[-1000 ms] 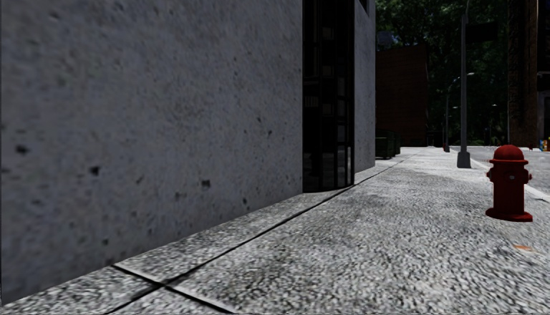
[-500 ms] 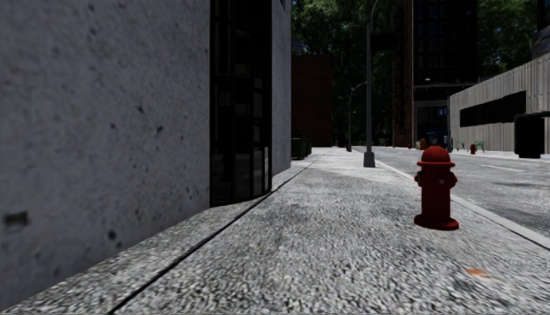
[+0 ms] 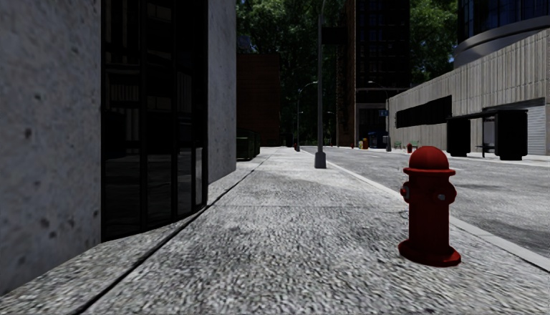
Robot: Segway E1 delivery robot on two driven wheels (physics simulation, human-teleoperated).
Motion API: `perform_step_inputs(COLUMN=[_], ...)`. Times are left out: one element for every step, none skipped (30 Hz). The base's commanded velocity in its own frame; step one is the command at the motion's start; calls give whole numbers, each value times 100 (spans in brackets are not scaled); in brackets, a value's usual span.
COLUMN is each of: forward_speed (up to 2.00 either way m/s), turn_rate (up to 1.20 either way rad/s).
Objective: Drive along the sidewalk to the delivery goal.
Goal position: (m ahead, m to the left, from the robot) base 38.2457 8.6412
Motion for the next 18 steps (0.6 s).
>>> perform_step_inputs(forward_speed=[200, 200, 200, 200, 200, 200, 200, 200, 200, 200, 200, 200, 200, 200, 200, 200, 200, 200], turn_rate=[0, 0, 0, 0, 0, 0, 0, 0, 0, 0, 0, 0, 0, 0, 0, 0, 0, 0])
